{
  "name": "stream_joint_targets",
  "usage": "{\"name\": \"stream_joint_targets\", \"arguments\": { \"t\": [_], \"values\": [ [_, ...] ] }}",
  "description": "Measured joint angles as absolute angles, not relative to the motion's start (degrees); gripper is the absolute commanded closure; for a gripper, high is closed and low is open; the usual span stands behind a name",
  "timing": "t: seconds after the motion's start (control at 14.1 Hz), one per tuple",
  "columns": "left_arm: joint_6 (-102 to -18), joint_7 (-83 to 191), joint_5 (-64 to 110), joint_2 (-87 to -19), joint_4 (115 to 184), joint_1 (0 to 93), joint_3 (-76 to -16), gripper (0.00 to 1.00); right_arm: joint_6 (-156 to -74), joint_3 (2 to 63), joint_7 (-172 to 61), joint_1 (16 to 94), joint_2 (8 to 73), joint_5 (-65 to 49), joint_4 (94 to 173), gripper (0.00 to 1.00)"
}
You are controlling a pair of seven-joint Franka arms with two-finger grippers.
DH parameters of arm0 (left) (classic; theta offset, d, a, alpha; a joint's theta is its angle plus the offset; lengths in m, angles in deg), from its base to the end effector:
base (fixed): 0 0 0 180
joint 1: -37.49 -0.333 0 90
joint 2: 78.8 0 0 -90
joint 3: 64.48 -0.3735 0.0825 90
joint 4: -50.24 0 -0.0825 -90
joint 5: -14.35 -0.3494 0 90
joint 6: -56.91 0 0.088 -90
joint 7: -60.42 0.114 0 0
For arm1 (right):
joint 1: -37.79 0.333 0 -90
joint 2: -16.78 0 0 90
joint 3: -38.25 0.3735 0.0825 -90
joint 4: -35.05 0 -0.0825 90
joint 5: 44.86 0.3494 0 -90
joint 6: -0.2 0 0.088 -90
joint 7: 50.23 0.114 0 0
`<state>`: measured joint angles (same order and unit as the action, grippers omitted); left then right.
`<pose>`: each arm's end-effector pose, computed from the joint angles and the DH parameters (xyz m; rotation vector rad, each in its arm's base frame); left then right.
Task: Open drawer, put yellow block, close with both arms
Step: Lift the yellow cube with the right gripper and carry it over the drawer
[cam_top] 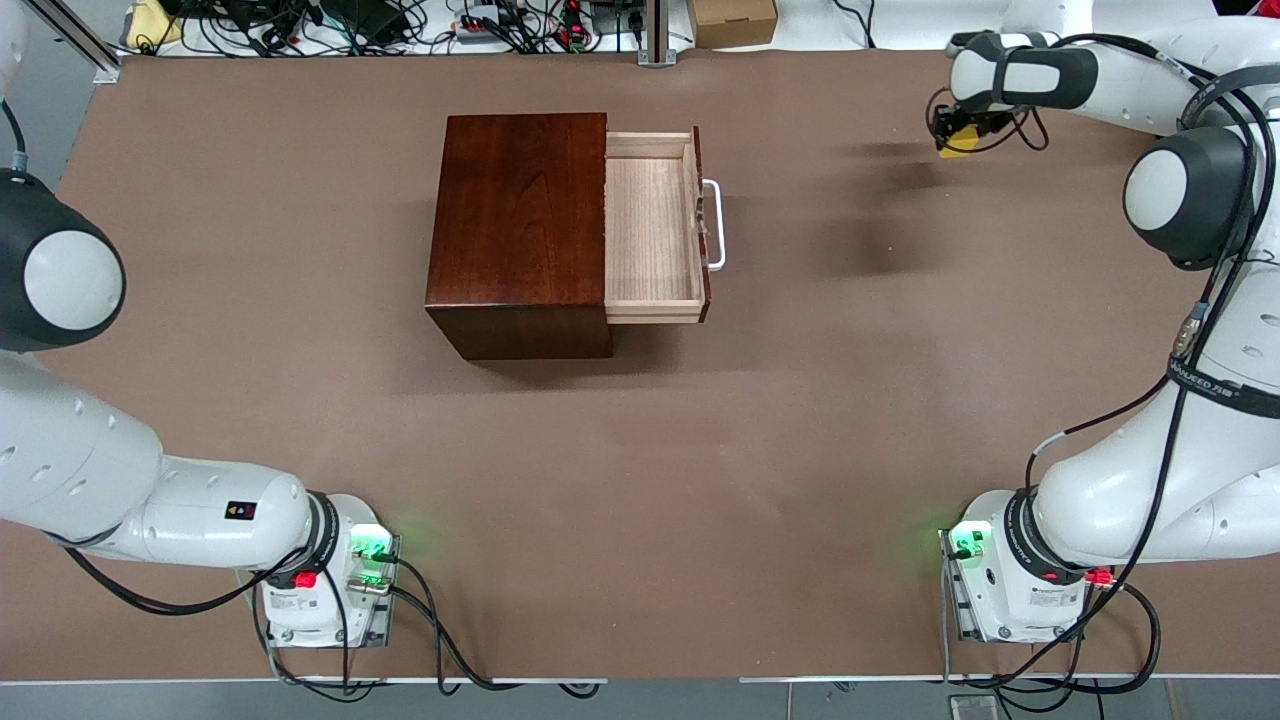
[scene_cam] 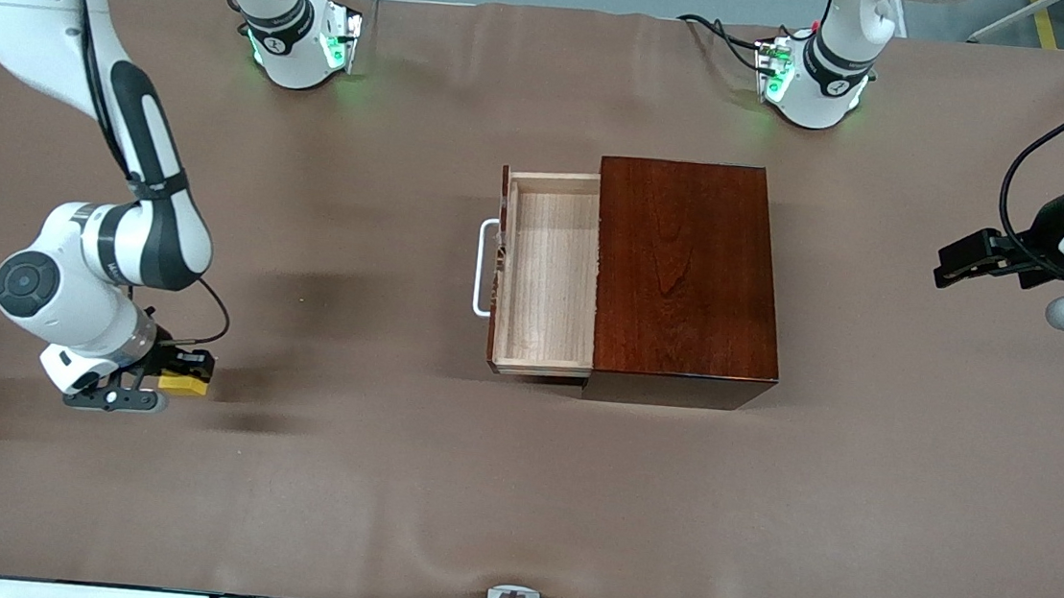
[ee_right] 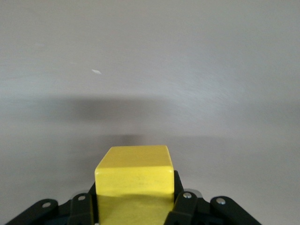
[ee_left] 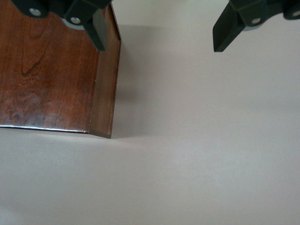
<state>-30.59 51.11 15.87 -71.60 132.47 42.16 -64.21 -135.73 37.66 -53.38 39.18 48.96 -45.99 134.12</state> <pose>0.5590 -0.0512 0.6623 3.1161 0.1178 -0.0574 0.6828 0.0103 0.3304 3.1149 0.1315 0.1267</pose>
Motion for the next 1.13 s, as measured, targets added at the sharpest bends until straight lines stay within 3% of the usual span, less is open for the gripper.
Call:
{"name": "stream_joint_targets", "arguments": {
  "t": [0.64, 1.13],
  "values": [
    [-30.65, 51.11, 15.87, -71.60, 132.56, 42.16, -64.14, 0.00, -132.67, 38.37, -57.20, 52.34, 45.90, -45.99, 131.94, 1.00],
    [-30.71, 51.11, 15.87, -71.60, 132.68, 42.16, -64.12, 0.00, -129.86, 44.31, -74.81, 53.43, 43.45, -45.99, 130.66, 1.00]
  ]
}}
